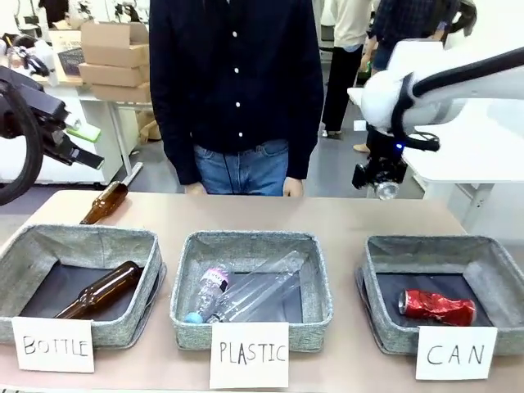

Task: Sort the can waste into the basket.
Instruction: Pick up the can waste from the table and place it in the right Fabric basket.

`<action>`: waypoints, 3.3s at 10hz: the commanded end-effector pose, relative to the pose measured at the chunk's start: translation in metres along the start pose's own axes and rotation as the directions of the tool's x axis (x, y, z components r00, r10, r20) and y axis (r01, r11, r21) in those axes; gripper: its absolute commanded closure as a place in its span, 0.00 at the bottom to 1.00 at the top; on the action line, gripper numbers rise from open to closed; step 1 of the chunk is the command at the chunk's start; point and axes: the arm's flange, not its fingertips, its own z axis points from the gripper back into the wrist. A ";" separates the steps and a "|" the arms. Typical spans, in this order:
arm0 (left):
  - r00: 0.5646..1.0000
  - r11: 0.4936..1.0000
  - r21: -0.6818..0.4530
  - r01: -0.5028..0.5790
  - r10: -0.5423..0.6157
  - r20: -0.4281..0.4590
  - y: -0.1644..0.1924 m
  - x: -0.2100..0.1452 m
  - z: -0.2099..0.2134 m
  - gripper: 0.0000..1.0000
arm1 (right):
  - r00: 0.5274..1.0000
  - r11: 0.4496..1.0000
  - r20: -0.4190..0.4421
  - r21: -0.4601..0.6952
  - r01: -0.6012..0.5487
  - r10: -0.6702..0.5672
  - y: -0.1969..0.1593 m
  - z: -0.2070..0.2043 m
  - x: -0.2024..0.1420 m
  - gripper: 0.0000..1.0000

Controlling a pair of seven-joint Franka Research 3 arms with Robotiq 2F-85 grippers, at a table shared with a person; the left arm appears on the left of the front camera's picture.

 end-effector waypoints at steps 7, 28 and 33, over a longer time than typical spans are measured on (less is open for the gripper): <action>1.000 1.000 0.005 0.016 -0.016 -0.011 0.000 -0.002 0.002 0.00 | 0.973 0.957 0.136 0.203 -0.209 0.184 -0.034 -0.011 -0.219 1.00; 1.000 1.000 0.005 0.016 -0.016 -0.011 0.000 -0.002 0.002 0.00 | 0.879 0.050 0.299 0.952 -0.303 -0.371 -0.073 0.036 -0.257 0.00; 1.000 1.000 0.005 0.016 -0.016 -0.011 0.000 -0.002 0.002 0.00 | 0.922 0.350 0.279 0.920 -0.177 -0.267 -0.073 0.054 -0.258 0.00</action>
